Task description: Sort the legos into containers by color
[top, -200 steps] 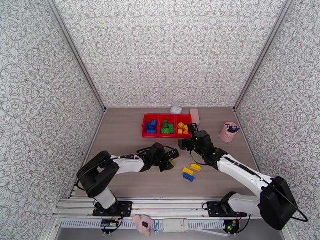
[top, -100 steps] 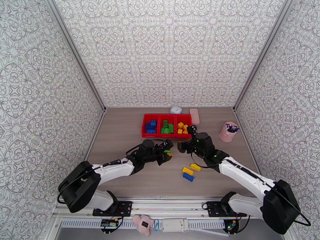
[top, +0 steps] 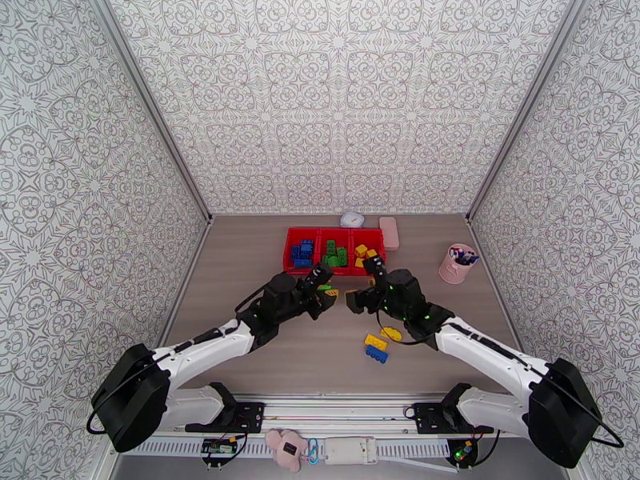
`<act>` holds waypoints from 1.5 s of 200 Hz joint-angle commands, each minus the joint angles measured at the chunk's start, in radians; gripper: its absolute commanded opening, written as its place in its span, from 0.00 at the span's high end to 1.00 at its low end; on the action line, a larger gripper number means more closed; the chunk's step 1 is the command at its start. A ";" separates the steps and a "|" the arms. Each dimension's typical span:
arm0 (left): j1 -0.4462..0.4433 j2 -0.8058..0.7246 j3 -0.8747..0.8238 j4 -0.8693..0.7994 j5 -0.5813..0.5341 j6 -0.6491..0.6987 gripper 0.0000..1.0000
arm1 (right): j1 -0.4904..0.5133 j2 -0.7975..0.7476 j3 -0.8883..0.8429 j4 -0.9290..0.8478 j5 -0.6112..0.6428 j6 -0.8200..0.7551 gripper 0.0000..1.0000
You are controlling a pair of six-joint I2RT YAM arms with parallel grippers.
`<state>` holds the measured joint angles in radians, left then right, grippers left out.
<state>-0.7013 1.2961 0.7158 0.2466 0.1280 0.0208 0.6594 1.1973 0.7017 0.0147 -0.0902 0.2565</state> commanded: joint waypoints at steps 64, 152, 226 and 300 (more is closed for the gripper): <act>0.108 0.316 0.481 -0.473 -0.275 -0.343 0.89 | 0.005 -0.091 -0.048 0.024 0.058 0.007 0.11; 0.161 0.760 0.914 -0.480 -0.225 -0.291 0.91 | 0.005 -0.123 -0.051 -0.028 0.082 -0.003 0.11; 0.180 0.871 1.088 -0.397 -0.179 -0.239 0.50 | 0.005 -0.140 0.009 -0.142 0.140 -0.047 0.11; 0.156 0.417 0.575 -0.157 -0.141 -0.204 0.06 | 0.005 -0.177 0.030 -0.274 0.154 -0.061 0.11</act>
<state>-0.5297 1.8709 1.4349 -0.0353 -0.0460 -0.2161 0.6605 1.0481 0.7071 -0.1825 0.0399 0.2085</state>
